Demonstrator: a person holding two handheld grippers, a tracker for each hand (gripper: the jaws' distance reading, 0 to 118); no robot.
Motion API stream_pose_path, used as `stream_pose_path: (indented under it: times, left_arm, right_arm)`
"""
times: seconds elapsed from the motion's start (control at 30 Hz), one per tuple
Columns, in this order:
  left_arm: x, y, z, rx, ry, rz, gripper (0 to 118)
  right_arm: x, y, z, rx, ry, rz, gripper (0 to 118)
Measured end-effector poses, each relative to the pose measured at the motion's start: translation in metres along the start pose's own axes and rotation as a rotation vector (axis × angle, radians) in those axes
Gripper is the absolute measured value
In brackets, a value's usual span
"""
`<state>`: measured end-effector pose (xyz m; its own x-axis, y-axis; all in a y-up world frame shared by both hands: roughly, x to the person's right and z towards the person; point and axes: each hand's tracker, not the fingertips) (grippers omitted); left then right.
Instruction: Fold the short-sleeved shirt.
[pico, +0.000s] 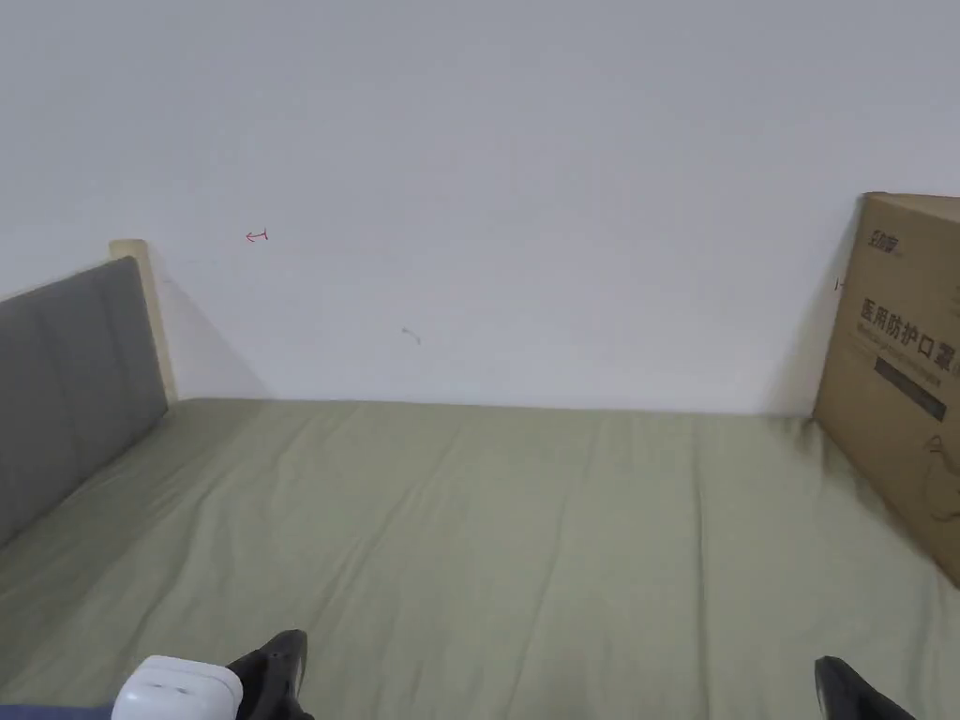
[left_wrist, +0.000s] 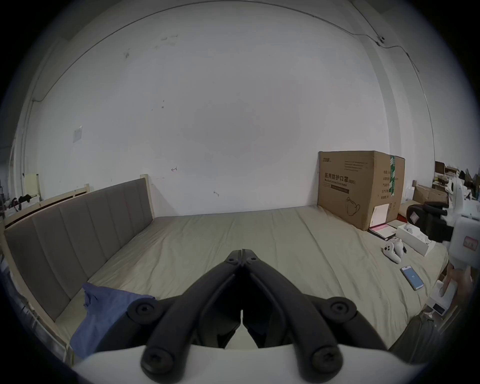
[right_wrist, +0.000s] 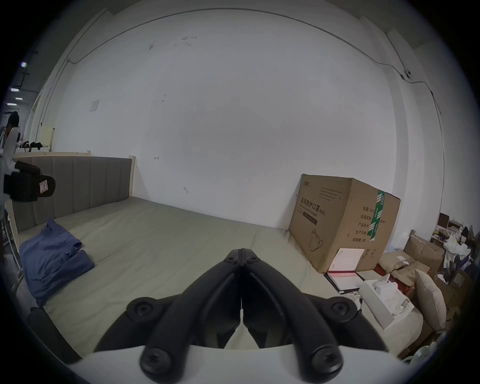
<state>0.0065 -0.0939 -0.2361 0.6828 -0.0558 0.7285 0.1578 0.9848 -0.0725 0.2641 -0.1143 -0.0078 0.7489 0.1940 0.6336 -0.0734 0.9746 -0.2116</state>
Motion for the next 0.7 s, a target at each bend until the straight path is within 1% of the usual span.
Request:
stream_pose_path:
  times: [0.1,0.2,0.27,0.47,0.57,0.7]
  left_arm:
    - [0.010,0.002,0.006,0.016,0.008,-0.010,0]
    - [0.007,0.005,0.009,0.032,0.023,0.007,0]
    - [0.003,0.006,0.011,0.040,0.029,0.021,0]
    - [-0.012,0.007,0.025,0.038,0.060,0.037,0]
    - [-0.027,0.005,0.045,0.027,0.119,0.040,0]
    - [-0.056,-0.002,0.072,-0.049,0.222,-0.017,0]
  right_arm:
    - [-0.002,0.003,-0.002,-0.003,0.013,-0.026,0]
    - [-0.005,0.003,-0.004,-0.012,0.011,-0.032,0]
    - [-0.006,0.003,-0.005,-0.019,0.026,-0.052,0]
    - [-0.026,0.008,-0.012,-0.029,0.064,-0.077,0]
    - [-0.050,0.011,-0.018,-0.029,0.168,-0.100,0]
    - [-0.086,0.013,-0.023,-0.027,0.293,-0.127,0]
